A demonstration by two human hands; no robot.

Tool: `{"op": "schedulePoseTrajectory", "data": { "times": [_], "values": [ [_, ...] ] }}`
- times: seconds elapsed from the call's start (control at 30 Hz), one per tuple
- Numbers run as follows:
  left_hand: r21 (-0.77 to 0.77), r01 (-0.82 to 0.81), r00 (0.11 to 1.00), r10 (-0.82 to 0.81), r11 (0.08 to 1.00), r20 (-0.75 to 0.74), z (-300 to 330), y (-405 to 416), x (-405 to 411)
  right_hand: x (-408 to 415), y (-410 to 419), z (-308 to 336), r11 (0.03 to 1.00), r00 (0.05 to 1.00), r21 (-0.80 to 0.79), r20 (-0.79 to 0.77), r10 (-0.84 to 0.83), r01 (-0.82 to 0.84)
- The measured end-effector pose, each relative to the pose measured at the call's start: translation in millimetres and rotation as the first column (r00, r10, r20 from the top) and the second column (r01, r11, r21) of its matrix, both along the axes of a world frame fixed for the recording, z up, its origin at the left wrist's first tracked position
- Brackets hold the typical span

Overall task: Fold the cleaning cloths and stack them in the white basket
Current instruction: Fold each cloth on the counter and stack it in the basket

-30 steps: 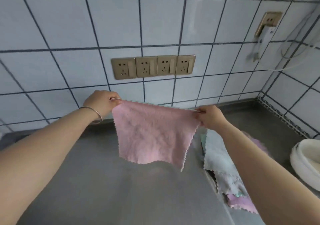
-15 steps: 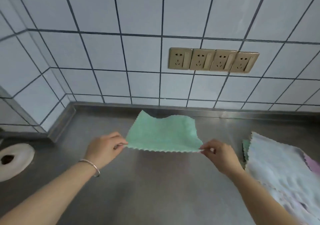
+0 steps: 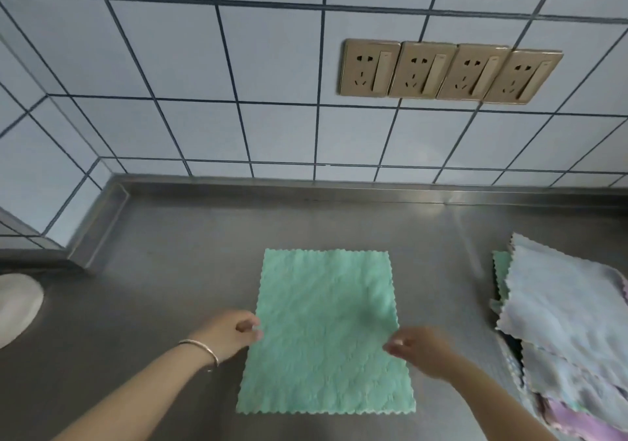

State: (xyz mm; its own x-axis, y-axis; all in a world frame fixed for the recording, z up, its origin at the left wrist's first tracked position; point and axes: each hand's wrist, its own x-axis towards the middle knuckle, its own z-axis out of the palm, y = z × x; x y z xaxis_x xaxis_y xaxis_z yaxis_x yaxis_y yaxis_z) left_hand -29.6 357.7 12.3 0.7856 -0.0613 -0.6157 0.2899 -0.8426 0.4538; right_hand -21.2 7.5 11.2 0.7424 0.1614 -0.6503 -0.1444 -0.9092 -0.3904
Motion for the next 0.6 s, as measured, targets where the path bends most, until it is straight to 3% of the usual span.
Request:
{"op": "schedulePoseTrajectory", "data": {
  "times": [0.1, 0.2, 0.37, 0.6],
  "values": [
    [-0.074, -0.391, 0.913, 0.397, 0.918, 0.098, -22, 0, 52, 41, 6, -10, 0.910, 0.903, 0.028, 0.114, -0.414, 0.414],
    [-0.029, -0.503, 0.857, 0.503, 0.864, 0.113, -46, -4, 87, 73, 12, -29, 0.773, 0.769, 0.069, 0.085, -0.634, 0.630],
    [0.163, -0.485, 0.866, 0.444, 0.859, 0.231, -56, -26, 113, 93, 26, -47, 0.773, 0.770, 0.005, 0.081, -0.633, 0.635],
    [0.177, -0.555, 0.820, 0.500, 0.813, 0.278, -68, -23, 122, 88, 24, -51, 0.739, 0.734, -0.039, 0.163, -0.659, 0.673]
  ]
}}
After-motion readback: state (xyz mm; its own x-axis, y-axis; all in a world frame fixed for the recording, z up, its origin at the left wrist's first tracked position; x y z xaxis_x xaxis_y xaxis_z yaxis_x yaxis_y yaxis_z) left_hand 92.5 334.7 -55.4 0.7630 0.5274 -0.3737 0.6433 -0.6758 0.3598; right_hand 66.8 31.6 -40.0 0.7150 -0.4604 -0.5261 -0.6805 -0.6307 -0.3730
